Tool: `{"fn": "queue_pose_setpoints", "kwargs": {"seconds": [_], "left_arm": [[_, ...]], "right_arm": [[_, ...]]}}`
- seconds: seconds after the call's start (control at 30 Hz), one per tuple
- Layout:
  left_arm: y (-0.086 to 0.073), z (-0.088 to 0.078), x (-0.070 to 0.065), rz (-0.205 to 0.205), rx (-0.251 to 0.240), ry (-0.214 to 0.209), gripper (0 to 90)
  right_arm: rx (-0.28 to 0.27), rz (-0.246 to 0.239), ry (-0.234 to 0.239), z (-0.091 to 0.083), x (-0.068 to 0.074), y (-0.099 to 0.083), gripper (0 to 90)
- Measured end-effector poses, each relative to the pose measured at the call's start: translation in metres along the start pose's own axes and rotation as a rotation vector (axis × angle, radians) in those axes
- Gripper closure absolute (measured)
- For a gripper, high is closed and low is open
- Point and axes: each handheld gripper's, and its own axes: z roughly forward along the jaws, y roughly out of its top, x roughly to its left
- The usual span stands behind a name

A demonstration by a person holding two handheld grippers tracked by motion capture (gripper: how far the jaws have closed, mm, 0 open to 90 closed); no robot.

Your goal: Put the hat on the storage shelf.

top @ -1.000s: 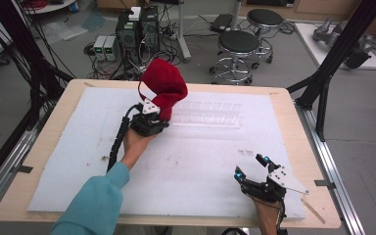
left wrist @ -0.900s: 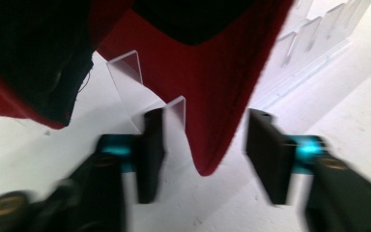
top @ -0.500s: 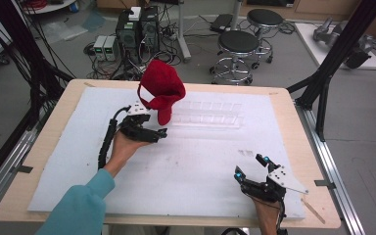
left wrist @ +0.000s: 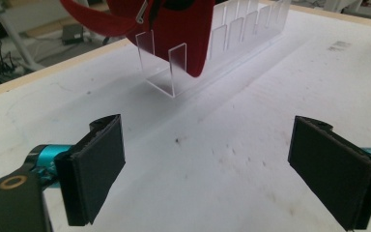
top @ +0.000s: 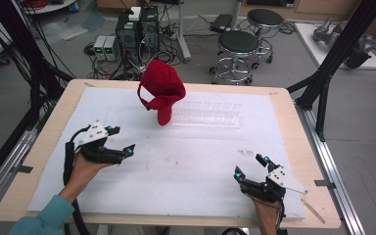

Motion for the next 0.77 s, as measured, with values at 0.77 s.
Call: {"fn": "queue_pose_setpoints", "kwargs": {"seconds": [0.77], "left_arm": [[-0.076,-0.072,0.006,-0.015,-0.274,0.071,13.3]], "right_arm": [[-0.019,-0.005,-0.018,-0.002,0.002,-0.001,11.0]]}}
